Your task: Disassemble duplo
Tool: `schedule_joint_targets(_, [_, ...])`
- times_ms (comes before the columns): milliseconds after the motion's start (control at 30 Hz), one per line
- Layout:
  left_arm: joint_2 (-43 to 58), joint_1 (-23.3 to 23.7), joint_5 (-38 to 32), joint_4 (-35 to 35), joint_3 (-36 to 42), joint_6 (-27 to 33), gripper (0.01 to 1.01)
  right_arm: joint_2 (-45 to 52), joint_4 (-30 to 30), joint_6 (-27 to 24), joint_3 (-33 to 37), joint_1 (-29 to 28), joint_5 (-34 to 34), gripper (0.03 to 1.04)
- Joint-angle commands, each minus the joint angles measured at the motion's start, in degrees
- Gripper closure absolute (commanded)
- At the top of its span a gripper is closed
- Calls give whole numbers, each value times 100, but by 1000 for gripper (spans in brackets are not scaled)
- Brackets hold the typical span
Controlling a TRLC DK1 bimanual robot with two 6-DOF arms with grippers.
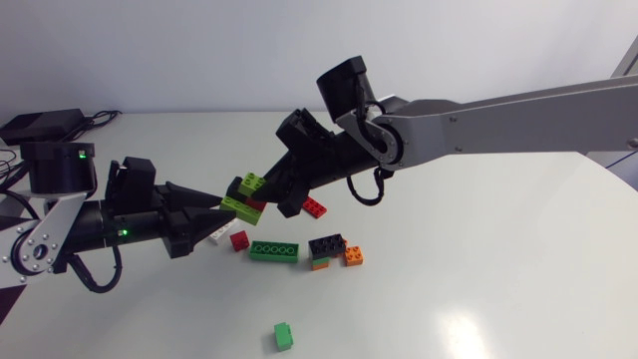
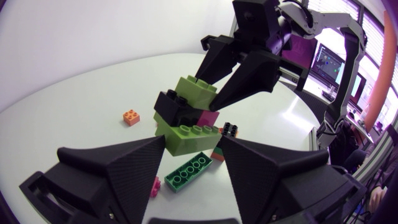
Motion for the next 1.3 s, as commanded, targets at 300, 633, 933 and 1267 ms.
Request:
schedule_joint_targets(300, [183, 120, 273, -123, 245, -50, 454, -302, 136, 201, -244, 144, -56, 813])
schedule_joint_targets(633, [270, 146, 598, -237, 307, -33, 611, -372, 136, 192, -288, 161, -56, 811])
schedule_joint_targets(933, [279, 304, 739, -255, 351, -85, 634, -381, 153, 148, -315, 205, -47, 811])
schedule_joint_targets(1267, [227, 665, 1407, -281, 412, -261, 572, -592, 742, 25, -701, 381, 507, 807])
